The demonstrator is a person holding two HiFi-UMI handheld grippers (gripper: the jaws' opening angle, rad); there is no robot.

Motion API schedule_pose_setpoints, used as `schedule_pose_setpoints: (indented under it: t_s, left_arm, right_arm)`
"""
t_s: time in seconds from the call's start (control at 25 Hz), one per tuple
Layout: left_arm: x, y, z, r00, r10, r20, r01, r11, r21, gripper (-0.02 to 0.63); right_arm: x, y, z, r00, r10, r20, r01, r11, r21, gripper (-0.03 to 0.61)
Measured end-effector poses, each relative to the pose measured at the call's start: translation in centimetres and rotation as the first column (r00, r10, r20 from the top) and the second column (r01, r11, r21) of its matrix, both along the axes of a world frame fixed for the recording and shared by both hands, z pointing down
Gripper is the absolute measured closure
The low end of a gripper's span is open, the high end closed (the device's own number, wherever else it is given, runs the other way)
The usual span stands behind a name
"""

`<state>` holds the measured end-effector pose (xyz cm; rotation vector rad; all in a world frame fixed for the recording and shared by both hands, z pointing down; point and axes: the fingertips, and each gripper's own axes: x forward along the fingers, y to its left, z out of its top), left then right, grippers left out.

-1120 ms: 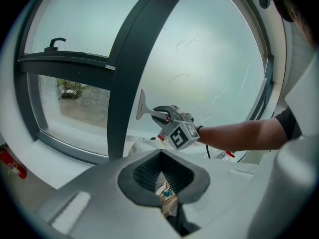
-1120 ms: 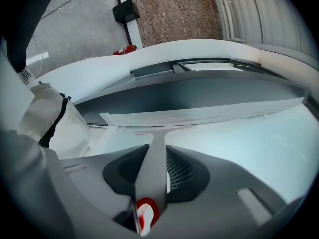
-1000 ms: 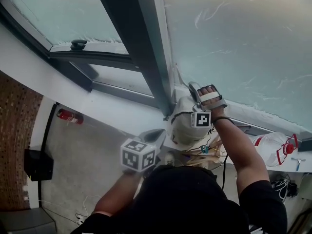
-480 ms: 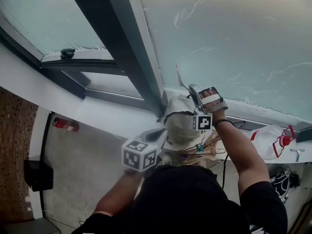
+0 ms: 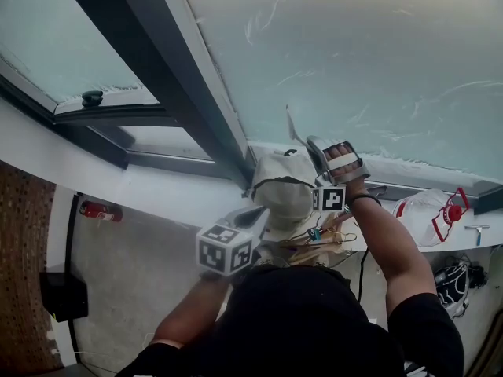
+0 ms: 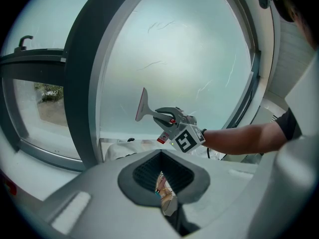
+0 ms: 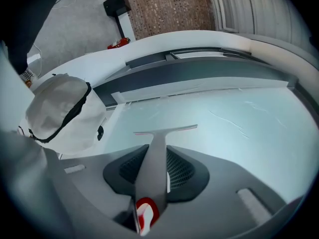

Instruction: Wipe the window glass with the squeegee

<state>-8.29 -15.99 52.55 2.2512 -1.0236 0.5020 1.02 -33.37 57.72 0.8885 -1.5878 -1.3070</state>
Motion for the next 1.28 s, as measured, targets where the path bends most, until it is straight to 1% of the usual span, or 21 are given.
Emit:
schedule_pose_setpoints:
  t_s: [0.24, 0.68, 0.92, 1.28]
  left_arm:
    - [2.5, 0.2, -0.2, 0.999, 0.041, -0.005, -0.041, 0.999, 0.005, 0.614]
    - [6.6, 0.9, -0.6, 0.994, 0.105, -0.004, -0.105, 0.994, 0.012, 0.614]
    - [8.6, 1.3, -0.7, 0.99, 0.138, 0.001, -0.138, 0.99, 0.015, 0.614]
    - [10.9, 1.8, -1.1, 0.984, 0.179, 0.016, -0.18, 0.983, 0.029, 0.614]
  right_arm:
    - [4.2, 0.8, -0.3, 0.999, 0.034, -0.011, -0.034, 0.999, -0.004, 0.457]
    - [11.9, 2.5, -1.3, 0.993, 0.118, -0.021, -0.117, 0.993, 0.017, 0.458]
    - [16.1, 3.3, -1.7, 0.985, 0.173, -0.007, -0.172, 0.985, 0.025, 0.459]
    - [22.6, 4.6, -1.6, 0.963, 0.271, 0.004, -0.271, 0.962, 0.013, 0.463]
